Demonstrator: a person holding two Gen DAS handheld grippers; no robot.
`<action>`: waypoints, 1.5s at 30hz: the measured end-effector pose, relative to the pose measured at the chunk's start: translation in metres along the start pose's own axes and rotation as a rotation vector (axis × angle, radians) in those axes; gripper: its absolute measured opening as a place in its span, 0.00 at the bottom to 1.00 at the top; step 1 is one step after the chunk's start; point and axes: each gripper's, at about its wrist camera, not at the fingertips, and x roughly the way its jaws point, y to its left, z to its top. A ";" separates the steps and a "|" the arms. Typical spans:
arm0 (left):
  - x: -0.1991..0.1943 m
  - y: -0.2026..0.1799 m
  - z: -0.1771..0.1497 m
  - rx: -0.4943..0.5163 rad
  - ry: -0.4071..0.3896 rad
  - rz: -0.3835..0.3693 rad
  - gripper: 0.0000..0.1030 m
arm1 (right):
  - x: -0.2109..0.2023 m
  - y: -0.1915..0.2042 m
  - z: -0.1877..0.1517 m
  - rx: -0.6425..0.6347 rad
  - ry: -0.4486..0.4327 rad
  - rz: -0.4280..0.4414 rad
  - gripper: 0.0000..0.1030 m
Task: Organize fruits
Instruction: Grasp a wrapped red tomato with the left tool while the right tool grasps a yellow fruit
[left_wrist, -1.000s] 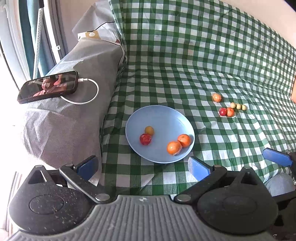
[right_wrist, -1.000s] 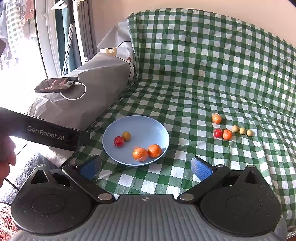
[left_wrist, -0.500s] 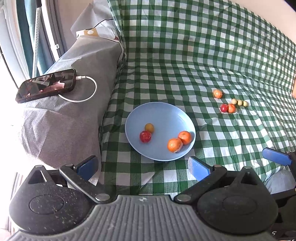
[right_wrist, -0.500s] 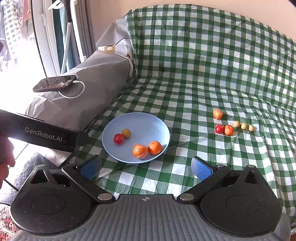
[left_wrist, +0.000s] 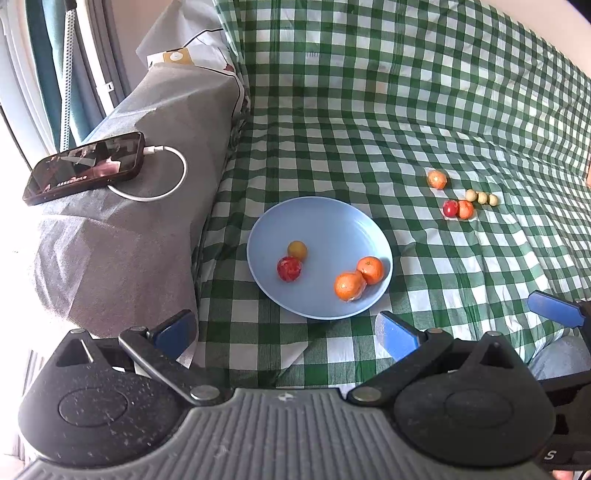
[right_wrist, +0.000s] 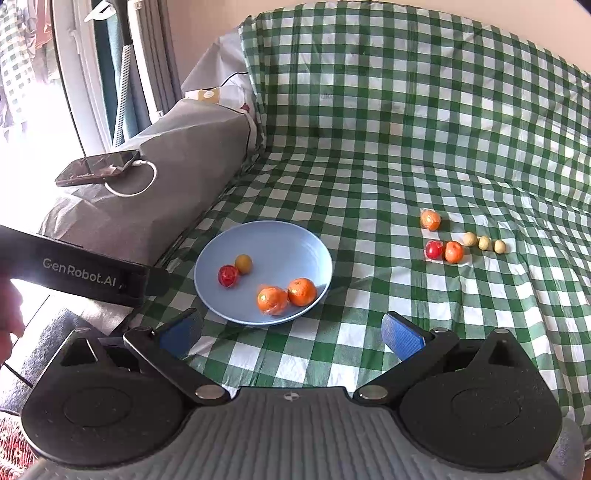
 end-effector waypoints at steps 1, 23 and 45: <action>0.001 0.000 0.001 -0.001 0.002 0.000 1.00 | 0.001 -0.001 0.000 0.002 -0.001 -0.002 0.99; 0.048 -0.063 0.047 0.066 0.049 -0.059 1.00 | 0.031 -0.080 0.004 0.143 -0.005 -0.153 0.99; 0.265 -0.245 0.125 0.433 0.052 -0.258 0.98 | 0.183 -0.294 0.016 0.191 -0.001 -0.354 0.99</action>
